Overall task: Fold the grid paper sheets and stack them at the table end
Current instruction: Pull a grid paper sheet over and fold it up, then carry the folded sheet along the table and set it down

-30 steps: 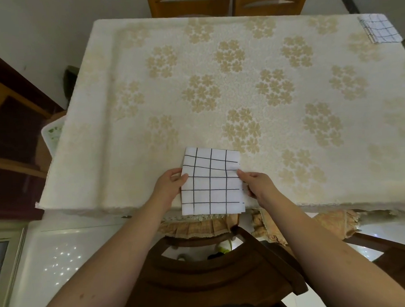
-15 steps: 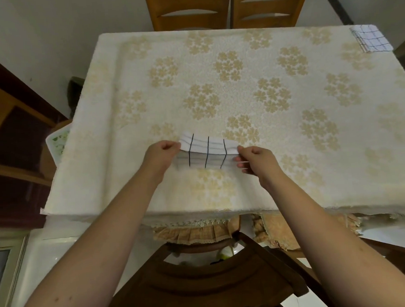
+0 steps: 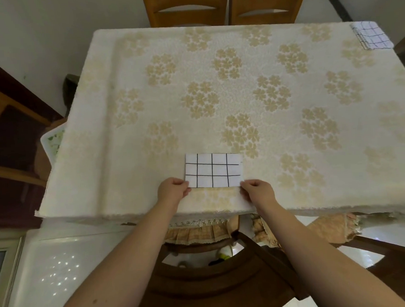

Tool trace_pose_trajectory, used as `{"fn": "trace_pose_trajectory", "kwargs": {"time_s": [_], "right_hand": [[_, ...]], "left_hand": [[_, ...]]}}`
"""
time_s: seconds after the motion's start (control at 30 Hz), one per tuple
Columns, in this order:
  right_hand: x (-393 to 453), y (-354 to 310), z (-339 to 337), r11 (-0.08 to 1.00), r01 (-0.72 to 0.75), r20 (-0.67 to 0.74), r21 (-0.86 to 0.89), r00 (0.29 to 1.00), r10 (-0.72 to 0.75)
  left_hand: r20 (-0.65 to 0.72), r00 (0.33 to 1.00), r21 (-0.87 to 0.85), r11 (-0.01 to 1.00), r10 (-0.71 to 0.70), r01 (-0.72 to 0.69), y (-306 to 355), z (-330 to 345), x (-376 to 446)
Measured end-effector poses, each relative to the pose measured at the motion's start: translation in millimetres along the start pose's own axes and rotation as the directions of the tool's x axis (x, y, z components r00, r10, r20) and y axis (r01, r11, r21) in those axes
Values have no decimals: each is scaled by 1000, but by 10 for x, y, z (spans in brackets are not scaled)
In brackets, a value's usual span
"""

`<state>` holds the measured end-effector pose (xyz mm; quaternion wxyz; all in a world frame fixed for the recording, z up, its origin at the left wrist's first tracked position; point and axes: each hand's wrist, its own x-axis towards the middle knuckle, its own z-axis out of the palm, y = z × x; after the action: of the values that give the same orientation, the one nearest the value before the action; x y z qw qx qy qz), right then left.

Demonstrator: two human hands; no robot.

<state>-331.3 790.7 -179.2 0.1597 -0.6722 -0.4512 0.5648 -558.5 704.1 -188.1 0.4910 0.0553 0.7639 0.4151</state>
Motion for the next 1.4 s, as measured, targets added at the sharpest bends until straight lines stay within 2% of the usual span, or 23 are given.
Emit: {"fn": "trace_pose_trajectory", "kwargs": {"time_s": [0.17, 0.27, 0.47, 0.57, 0.63, 0.73, 0.9, 0.97, 1.03, 1.13, 1.27, 1.4], "right_hand": [[49, -19, 22, 998, -21, -39, 64, 999, 23], [135, -57, 62, 989, -81, -37, 126, 996, 86], [275, -198, 90, 991, -113, -43, 76, 992, 116], [300, -255, 66, 973, -186, 17, 136, 983, 185], [252, -288, 51, 959, -230, 93, 166, 972, 217], [111, -334, -14, 966, -193, 208, 172, 966, 156], [-150, -329, -181, 979, -54, 373, 195, 928, -23], [-245, -288, -202, 974, -37, 402, 225, 914, -58], [-349, -218, -164, 980, -24, 385, 196, 921, -54], [-544, -93, -70, 990, 15, 312, 140, 948, -58], [-899, -46, -1, 983, 20, 238, 183, 969, -64], [-1294, -5, -4, 988, 61, 181, 141, 980, -86]], "left_hand": [[-11, 1000, 10, 1000, 4, -4, 35, -16, 38], [1, 1000, 38, 999, -12, 12, 83, -9, 48], [205, 971, 189, 978, -122, 83, 208, -66, 61], [238, 964, 199, 978, -117, 69, 199, -111, 67], [228, 971, 238, 971, -69, 13, 159, -147, 52], [260, 964, 339, 931, 47, -137, 125, -235, -18], [456, 884, 163, 966, 106, -199, 191, -461, -265], [462, 882, 139, 974, 97, -180, 193, -502, -330], [376, 923, 157, 975, 86, -155, 170, -506, -397], [248, 957, 200, 959, 150, -202, 43, -549, -501], [261, 948, 179, 956, 182, -233, -46, -670, -690], [323, 928, 159, 956, 187, -248, -37, -785, -891]]}}
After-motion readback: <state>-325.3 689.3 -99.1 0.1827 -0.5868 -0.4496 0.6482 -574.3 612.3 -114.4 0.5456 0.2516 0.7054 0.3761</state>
